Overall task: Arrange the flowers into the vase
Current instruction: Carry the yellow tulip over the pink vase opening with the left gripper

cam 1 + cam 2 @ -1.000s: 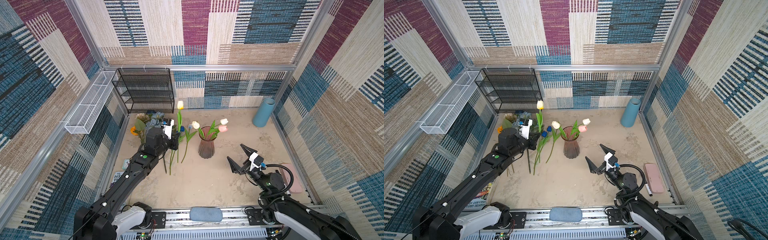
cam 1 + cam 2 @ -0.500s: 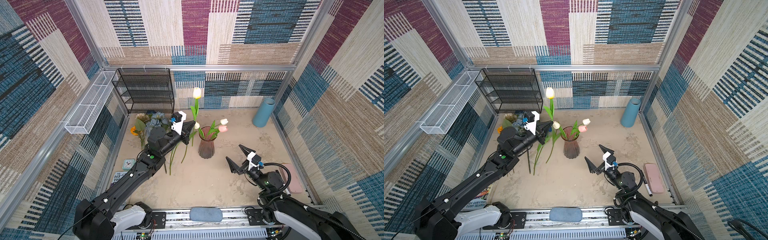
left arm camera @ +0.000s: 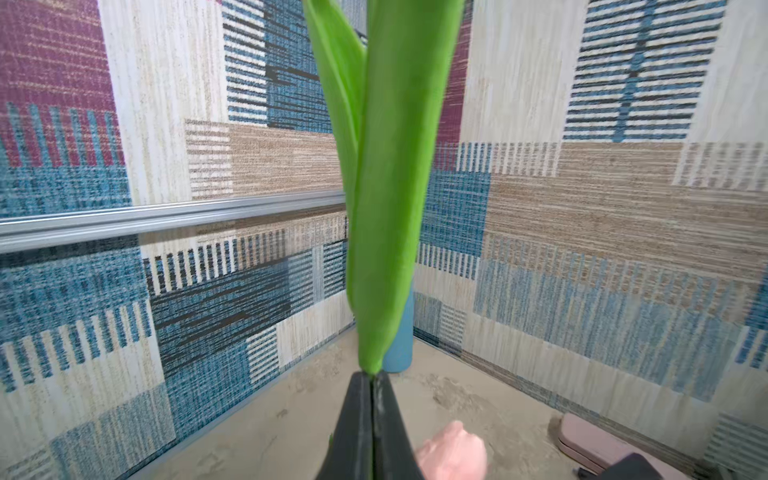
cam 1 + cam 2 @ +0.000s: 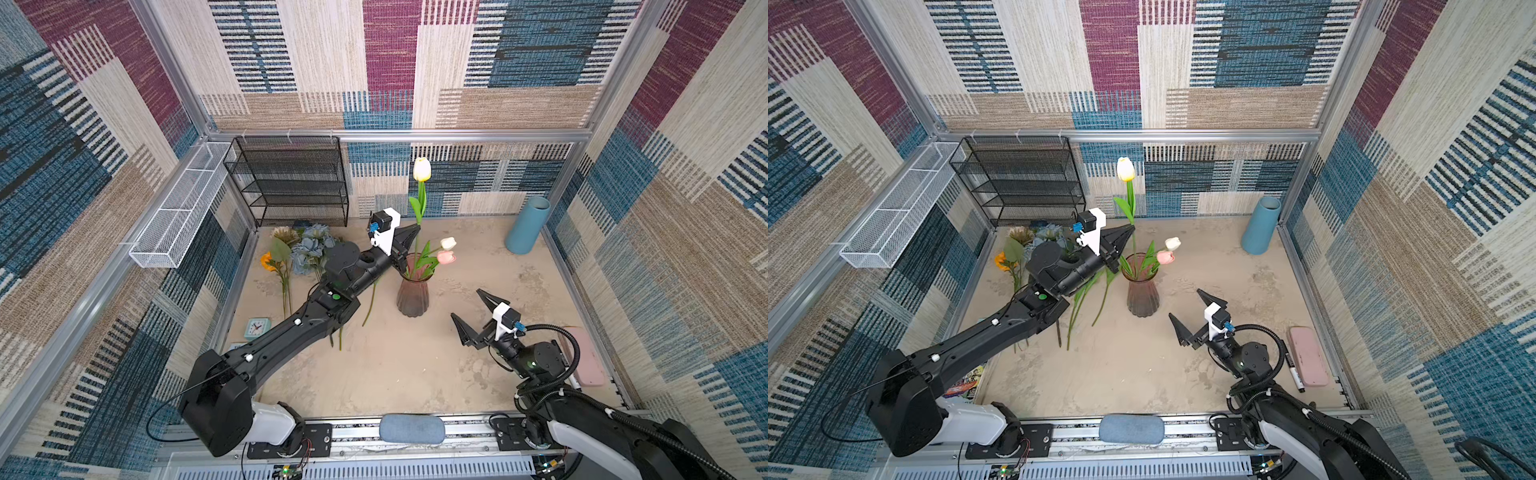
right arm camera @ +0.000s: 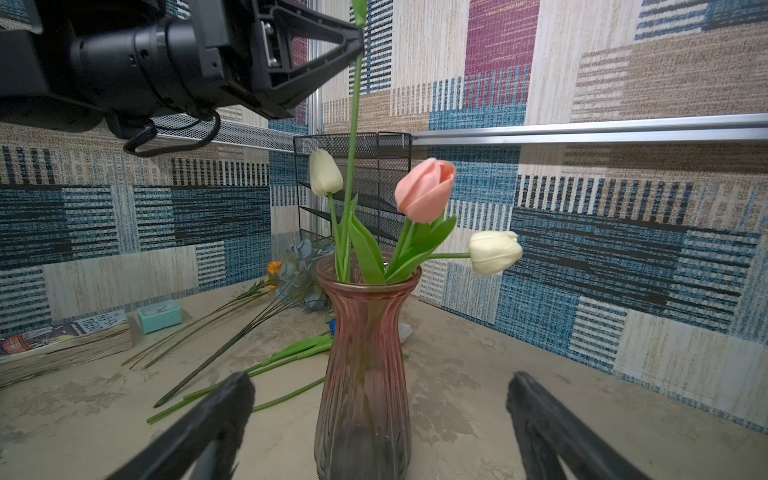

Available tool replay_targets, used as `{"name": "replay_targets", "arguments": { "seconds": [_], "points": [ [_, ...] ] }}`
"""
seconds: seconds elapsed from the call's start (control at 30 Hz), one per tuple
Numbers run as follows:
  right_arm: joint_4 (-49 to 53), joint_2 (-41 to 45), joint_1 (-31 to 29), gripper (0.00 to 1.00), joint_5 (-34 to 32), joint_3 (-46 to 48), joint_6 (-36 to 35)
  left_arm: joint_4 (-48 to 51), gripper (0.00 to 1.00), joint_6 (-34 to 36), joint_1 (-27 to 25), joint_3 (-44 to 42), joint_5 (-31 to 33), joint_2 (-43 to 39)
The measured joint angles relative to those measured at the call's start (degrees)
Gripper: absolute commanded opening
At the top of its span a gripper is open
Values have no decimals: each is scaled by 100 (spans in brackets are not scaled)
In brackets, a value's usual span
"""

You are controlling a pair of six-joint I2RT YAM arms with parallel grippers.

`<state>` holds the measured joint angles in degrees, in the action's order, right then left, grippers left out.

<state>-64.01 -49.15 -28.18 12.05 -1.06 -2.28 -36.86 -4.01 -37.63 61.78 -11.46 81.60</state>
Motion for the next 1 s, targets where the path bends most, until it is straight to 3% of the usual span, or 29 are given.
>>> {"name": "replay_targets", "arguments": {
  "seconds": [0.4,1.0],
  "points": [
    [2,85,0,98,-2,0,0,-487,0,199,-103,173,514,977],
    [-7,7,-2,98,94,0,0,-662,0,824,-463,-476,1318,343]
  ]
}}
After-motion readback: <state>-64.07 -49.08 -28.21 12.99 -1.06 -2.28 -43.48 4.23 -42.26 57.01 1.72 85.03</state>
